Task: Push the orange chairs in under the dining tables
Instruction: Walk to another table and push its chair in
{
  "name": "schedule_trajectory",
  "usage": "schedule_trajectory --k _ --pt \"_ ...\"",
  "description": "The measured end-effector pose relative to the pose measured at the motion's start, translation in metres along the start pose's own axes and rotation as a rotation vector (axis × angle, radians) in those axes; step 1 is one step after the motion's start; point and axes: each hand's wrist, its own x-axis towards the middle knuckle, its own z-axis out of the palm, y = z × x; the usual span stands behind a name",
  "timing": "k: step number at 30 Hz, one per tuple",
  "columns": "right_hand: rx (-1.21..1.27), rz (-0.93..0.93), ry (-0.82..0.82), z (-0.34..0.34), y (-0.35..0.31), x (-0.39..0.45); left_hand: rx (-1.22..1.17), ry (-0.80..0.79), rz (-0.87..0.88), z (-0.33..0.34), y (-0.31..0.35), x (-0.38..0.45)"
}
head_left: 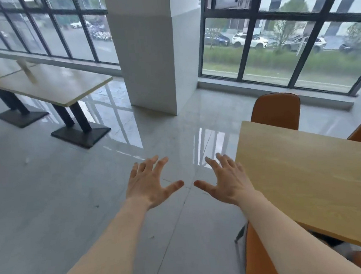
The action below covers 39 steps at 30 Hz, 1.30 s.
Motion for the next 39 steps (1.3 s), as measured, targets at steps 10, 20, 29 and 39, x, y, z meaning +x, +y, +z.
schedule_trajectory --k 10,20,29,39 --pt "0.044 -0.029 0.083 -0.056 -0.002 0.285 0.073 0.044 0.007 -0.045 -0.062 0.278" --pt "0.046 0.046 0.145 -0.15 0.053 0.524 0.023 0.05 0.084 -0.077 -0.065 0.557" --pt "-0.002 0.205 0.199 -0.21 0.143 0.756 0.017 0.023 0.254 -0.061 -0.038 0.857" --pt "0.044 0.489 0.256 -0.291 0.303 0.916 0.002 -0.051 0.487 -0.04 0.092 1.135"
